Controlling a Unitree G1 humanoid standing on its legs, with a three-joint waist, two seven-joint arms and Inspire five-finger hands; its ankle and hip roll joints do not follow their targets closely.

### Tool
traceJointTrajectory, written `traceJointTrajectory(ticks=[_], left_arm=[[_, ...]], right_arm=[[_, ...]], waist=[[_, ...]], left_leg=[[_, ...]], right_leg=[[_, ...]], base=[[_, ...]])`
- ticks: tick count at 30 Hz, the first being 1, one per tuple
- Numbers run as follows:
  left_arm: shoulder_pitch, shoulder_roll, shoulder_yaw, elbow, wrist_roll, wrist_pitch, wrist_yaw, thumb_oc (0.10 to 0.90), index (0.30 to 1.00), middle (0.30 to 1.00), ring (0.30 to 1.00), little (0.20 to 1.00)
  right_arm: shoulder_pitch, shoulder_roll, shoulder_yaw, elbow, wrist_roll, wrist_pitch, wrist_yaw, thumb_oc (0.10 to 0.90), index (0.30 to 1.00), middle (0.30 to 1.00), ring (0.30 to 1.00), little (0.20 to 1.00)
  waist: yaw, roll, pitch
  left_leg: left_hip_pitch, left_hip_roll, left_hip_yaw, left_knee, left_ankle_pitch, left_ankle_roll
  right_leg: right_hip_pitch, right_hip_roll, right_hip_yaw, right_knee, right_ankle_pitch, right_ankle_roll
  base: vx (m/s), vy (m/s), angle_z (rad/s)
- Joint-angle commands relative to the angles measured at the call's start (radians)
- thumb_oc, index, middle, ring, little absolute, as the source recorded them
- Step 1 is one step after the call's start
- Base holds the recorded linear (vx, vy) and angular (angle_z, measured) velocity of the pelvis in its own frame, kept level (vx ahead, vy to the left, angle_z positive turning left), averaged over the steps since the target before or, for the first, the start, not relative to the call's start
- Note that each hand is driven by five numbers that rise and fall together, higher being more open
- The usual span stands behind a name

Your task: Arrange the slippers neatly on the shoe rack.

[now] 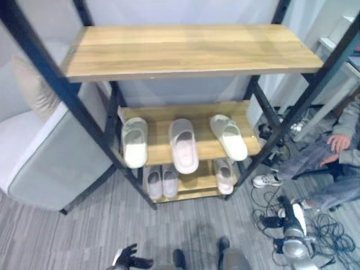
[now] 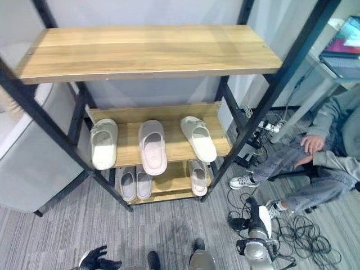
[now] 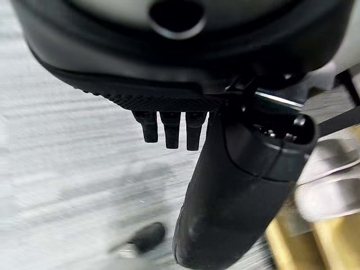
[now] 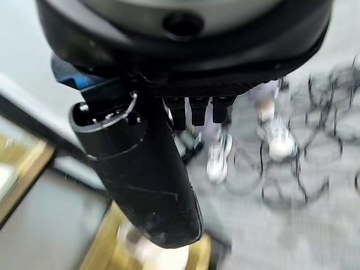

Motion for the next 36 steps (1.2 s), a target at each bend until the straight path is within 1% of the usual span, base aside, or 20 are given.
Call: traceJointTrajectory(ticks=[1, 2, 3, 6, 9, 13, 14, 16, 18, 20, 21, 22, 23, 25, 26, 28, 30, 31, 32, 36], left_arm=[[0.004, -0.016, -0.001, -0.003, 0.071, -0.035, 0.027, 0.8, 0.9, 0.9, 0.9, 0.9], [0.004, -0.017, -0.002, -0.003, 0.071, -0.035, 0.028, 0.8, 0.9, 0.9, 0.9, 0.9], [0.019, -0.037, -0.005, -0.008, 0.054, -0.037, 0.026, 0.8, 0.9, 0.9, 0.9, 0.9], [0.028, -0.071, 0.01, 0.014, -0.006, -0.035, 0.014, 0.8, 0.9, 0.9, 0.9, 0.9], [0.03, -0.091, 0.007, 0.038, -0.015, -0.032, 0.015, 0.8, 0.9, 0.9, 0.9, 0.9], [0.031, -0.091, 0.002, 0.032, -0.013, -0.036, 0.032, 0.8, 0.9, 0.9, 0.9, 0.9], [0.023, -0.081, -0.006, -0.004, -0.018, -0.049, 0.048, 0.8, 0.9, 0.9, 0.9, 0.9], [0.014, -0.059, -0.027, -0.11, -0.032, -0.07, 0.061, 0.8, 0.9, 0.9, 0.9, 0.9], [0.025, -0.027, -0.065, -0.232, -0.02, -0.084, 0.071, 0.8, 0.9, 0.9, 0.9, 0.9], [0.048, 0.016, -0.103, -0.418, -0.009, -0.113, 0.062, 0.8, 0.9, 0.9, 0.9, 0.9], [0.073, 0.048, -0.124, -0.533, -0.017, -0.118, 0.049, 0.8, 0.9, 0.9, 0.9, 0.9], [0.097, 0.122, -0.134, -0.744, -0.035, -0.14, -0.004, 0.8, 0.9, 0.9, 0.9, 0.9], [0.098, 0.123, -0.134, -0.746, -0.035, -0.139, -0.005, 0.8, 0.9, 0.9, 0.9, 0.9], [0.111, 0.179, -0.148, -0.887, -0.045, -0.147, -0.053, 0.8, 0.9, 0.9, 0.9, 0.9], [0.115, 0.225, -0.153, -0.993, -0.052, -0.157, -0.095, 0.8, 0.9, 0.9, 0.9, 0.9], [0.118, 0.247, -0.153, -1.043, -0.064, -0.155, -0.112, 0.8, 0.9, 0.9, 0.9, 0.9], [0.126, 0.255, -0.154, -1.118, -0.139, -0.155, -0.143, 0.8, 0.9, 0.9, 0.9, 0.9], [0.145, 0.264, -0.159, -1.213, -0.239, -0.136, -0.198, 0.8, 0.9, 0.9, 0.9, 0.9], [0.148, 0.265, -0.158, -1.215, -0.241, -0.134, -0.2, 0.8, 0.9, 0.9, 0.9, 0.9], [0.175, 0.288, -0.163, -1.356, -0.38, -0.085, -0.287, 0.8, 0.9, 0.9, 0.9, 0.9]], right_arm=[[0.053, -0.086, -0.118, -0.106, -0.079, -0.003, -0.105, 0.8, 0.9, 0.9, 0.9, 0.9], [0.055, -0.086, -0.119, -0.108, -0.079, -0.002, -0.105, 0.8, 0.9, 0.9, 0.9, 0.9], [0.065, -0.095, -0.145, -0.143, -0.086, -0.006, -0.122, 0.8, 0.9, 0.9, 0.9, 0.9], [0.069, -0.093, -0.169, -0.176, -0.087, -0.012, -0.143, 0.8, 0.9, 0.9, 0.9, 0.9], [0.075, -0.091, -0.174, -0.24, -0.091, -0.029, -0.145, 0.8, 0.9, 0.9, 0.9, 0.9], [0.087, -0.078, -0.159, -0.277, -0.074, -0.053, -0.136, 0.8, 0.9, 0.9, 0.9, 0.9], [0.092, -0.069, -0.153, -0.273, -0.05, -0.07, -0.146, 0.8, 0.9, 0.9, 0.9, 0.9], [0.104, -0.068, -0.151, -0.26, -0.027, -0.082, -0.153, 0.8, 0.9, 0.9, 0.9, 0.9], [0.092, -0.073, -0.14, -0.228, -0.017, -0.087, -0.161, 0.8, 0.9, 0.9, 0.9, 0.9], [0.084, -0.076, -0.139, -0.221, -0.014, -0.092, -0.169, 0.8, 0.9, 0.9, 0.9, 0.9], [0.083, -0.076, -0.138, -0.215, -0.006, -0.1, -0.178, 0.8, 0.9, 0.9, 0.9, 0.9], [0.088, -0.068, -0.142, -0.195, -0.007, -0.102, -0.172, 0.8, 0.9, 0.9, 0.9, 0.9], [0.088, -0.068, -0.142, -0.195, -0.007, -0.102, -0.172, 0.8, 0.9, 0.9, 0.9, 0.9], [0.098, -0.059, -0.149, -0.193, 0.001, -0.102, -0.157, 0.8, 0.9, 0.9, 0.9, 0.9], [0.109, -0.051, -0.148, -0.193, 0.009, -0.105, -0.133, 0.8, 0.9, 0.9, 0.9, 0.9], [0.109, -0.047, -0.141, -0.185, 0.015, -0.104, -0.118, 0.8, 0.9, 0.9, 0.9, 0.9], [0.102, -0.041, -0.121, -0.176, 0.032, -0.099, -0.1, 0.8, 0.9, 0.9, 0.9, 0.9], [0.11, -0.025, -0.108, -0.183, 0.066, -0.096, -0.065, 0.8, 0.9, 0.9, 0.9, 0.9], [0.111, -0.025, -0.107, -0.183, 0.066, -0.096, -0.065, 0.8, 0.9, 0.9, 0.9, 0.9], [0.123, -0.016, -0.089, -0.196, 0.082, -0.085, -0.028, 0.8, 0.9, 0.9, 0.9, 0.9]], waist=[[-0.015, 0.031, -0.045], [-0.015, 0.032, -0.046], [-0.016, 0.048, -0.058], [-0.019, 0.066, -0.072], [-0.023, 0.075, -0.074], [-0.021, 0.075, -0.068], [-0.016, 0.063, -0.054], [-0.013, 0.044, -0.032], [0.001, 0.037, -0.015], [0.021, 0.041, -0.012], [0.035, 0.044, -0.011], [0.043, 0.048, -0.026], [0.043, 0.048, -0.026], [0.039, 0.047, -0.043], [0.036, 0.046, -0.055], [0.039, 0.043, -0.059], [0.041, 0.041, -0.062], [0.045, 0.037, -0.066], [0.045, 0.036, -0.068], [0.046, 0.036, -0.077]], left_leg=[[-0.029, 0.061, -0.114, 0.116, -0.118, -0.065], [-0.029, 0.062, -0.114, 0.115, -0.118, -0.065], [-0.022, 0.068, -0.119, 0.106, -0.11, -0.074], [-0.006, 0.082, -0.129, 0.082, -0.097, -0.086], [0.003, 0.094, -0.141, 0.075, -0.086, -0.099], [-0.003, 0.11, -0.157, 0.098, -0.085, -0.117], [-0.043, 0.12, -0.163, 0.176, -0.078, -0.138], [-0.114, 0.146, -0.154, 0.285, -0.041, -0.157], [-0.16, 0.143, -0.183, 0.34, -0.036, -0.159], [-0.179, 0.124, -0.22, 0.269, -0.048, -0.153], [-0.18, 0.114, -0.239, 0.211, -0.032, -0.148], [-0.143, 0.107, -0.293, 0.109, -0.014, -0.143], [-0.142, 0.107, -0.293, 0.107, -0.013, -0.143], [-0.126, 0.092, -0.316, 0.084, -0.011, -0.141], [-0.106, 0.088, -0.31, 0.062, -0.016, -0.134], [-0.095, 0.087, -0.306, 0.054, -0.019, -0.129], [-0.079, 0.083, -0.302, 0.042, -0.022, -0.121], [-0.062, 0.082, -0.282, 0.022, -0.016, -0.109], [-0.055, 0.082, -0.281, 0.018, -0.023, -0.11], [-0.028, 0.077, -0.263, -0.022, -0.014, -0.1]], right_leg=[[0.097, 0.053, 0.075, -0.011, -0.028, 0.017], [0.098, 0.054, 0.075, -0.013, -0.027, 0.017], [0.119, 0.062, 0.075, -0.027, -0.038, 0.011], [0.142, 0.075, 0.069, -0.033, -0.058, -0.001], [0.152, 0.089, 0.06, -0.02, -0.081, -0.013], [0.159, 0.107, 0.048, -0.005, -0.108, -0.033], [0.172, 0.109, 0.032, -0.006, -0.121, -0.045], [0.189, 0.106, 0.008, -0.009, -0.129, -0.065], [0.197, 0.105, -0.006, -0.012, -0.132, -0.073], [0.2, 0.11, -0.009, -0.023, -0.133, -0.062], [0.206, 0.116, -0.012, -0.024, -0.134, -0.057], [0.205, 0.123, -0.003, -0.013, -0.142, -0.046], [0.205, 0.123, -0.003, -0.013, -0.142, -0.046], [0.205, 0.116, -0.001, -0.013, -0.137, -0.039], [0.208, 0.11, 0.003, -0.018, -0.13, -0.031], [0.209, 0.106, 0.008, -0.021, -0.126, -0.027], [0.21, 0.104, 0.018, -0.025, -0.122, -0.022], [0.211, 0.099, 0.026, -0.039, -0.105, -0.017], [0.216, 0.099, 0.027, -0.04, -0.113, -0.016], [0.225, 0.095, 0.036, -0.076, -0.089, -0.008]], base=[[0.07, -0.09, 0.24], [0.08, -0.137, 0.13], [0.07, -0.136, 0.09], [0.08, -0.15, -0.05], [0.05, -0.149, 0.05], [0.02, -0.167, 0.14], [-0.06, -0.178, 0.21], [-0.06, -0.169, 0.54], [-0.01, -0.058, 0.57], [0.05, 0.015, -0.07], [0.14, 0.111, -0.04], [0.12, 0.095, 0.08], [0.1, 0.12, -0.03], [0.08, 0.113, -0.25], [0.1, 0.138, -0.34], [0.05, 0.081, -0.19], [0.01, 0.088, -0.12], [0.02, 0.083, -0.22], [-0.01, 0.103, -0.28], [0.01, 0.048, -0.09]])
